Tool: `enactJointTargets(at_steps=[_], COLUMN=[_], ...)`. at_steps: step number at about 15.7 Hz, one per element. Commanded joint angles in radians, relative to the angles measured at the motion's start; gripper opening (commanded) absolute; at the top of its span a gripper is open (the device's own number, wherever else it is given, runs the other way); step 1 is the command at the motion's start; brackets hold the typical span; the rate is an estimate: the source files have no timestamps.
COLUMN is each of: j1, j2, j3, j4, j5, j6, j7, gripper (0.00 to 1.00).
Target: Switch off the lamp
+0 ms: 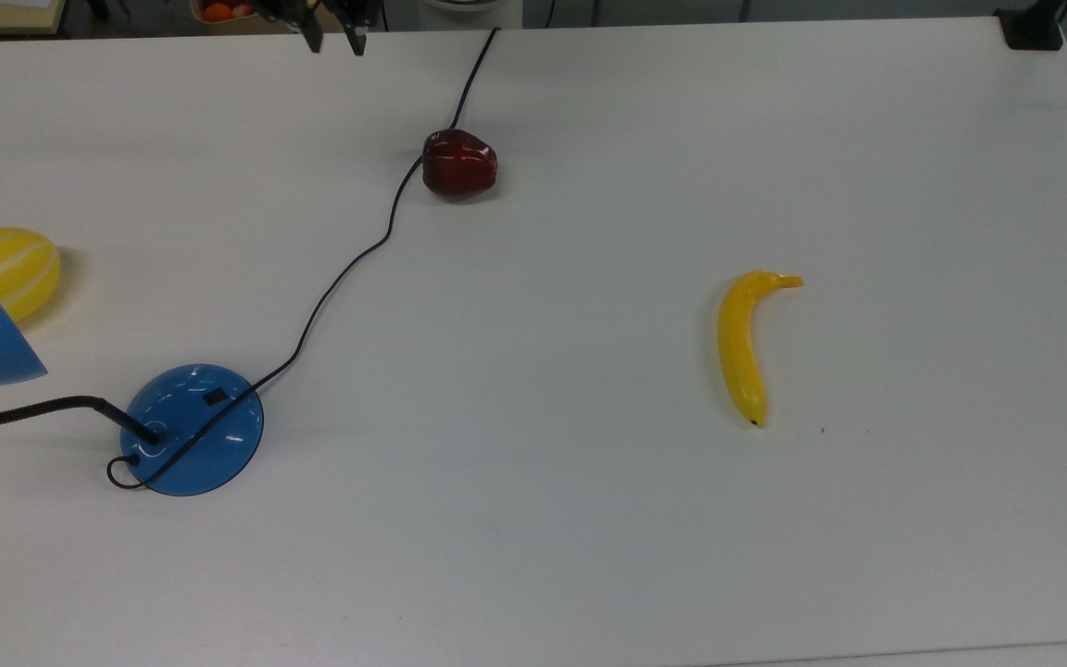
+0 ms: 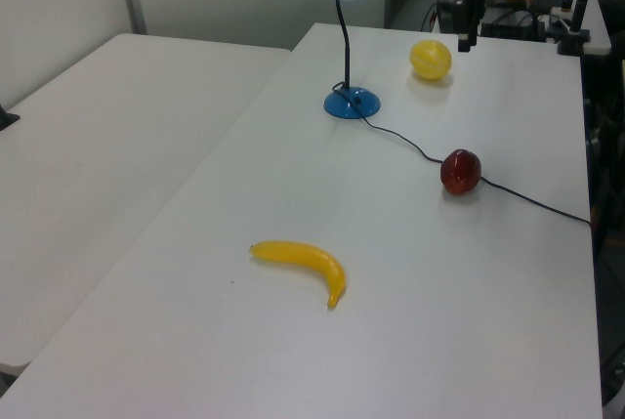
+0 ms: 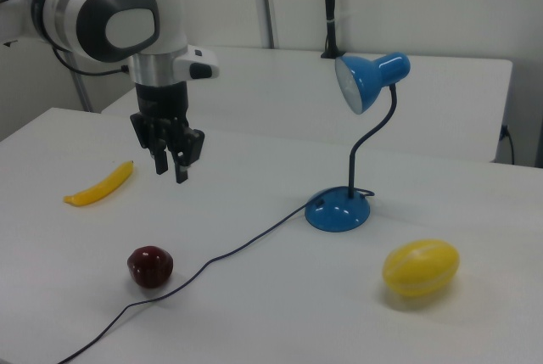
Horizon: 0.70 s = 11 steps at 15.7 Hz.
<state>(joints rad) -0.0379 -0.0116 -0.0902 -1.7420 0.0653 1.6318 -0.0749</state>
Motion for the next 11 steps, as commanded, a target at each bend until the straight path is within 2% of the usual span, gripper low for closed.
enactJointTargets(at_steps=[1, 11], j1=[-0.033, -0.028], j2=[-0.016, -0.019], j3=[0.013, -0.020], j4=[-0.010, 0.030], j5=[0.005, -0.005], j6=[-0.039, -0.102], j7=[-0.035, -0.022], gripper=[1.00, 1.00])
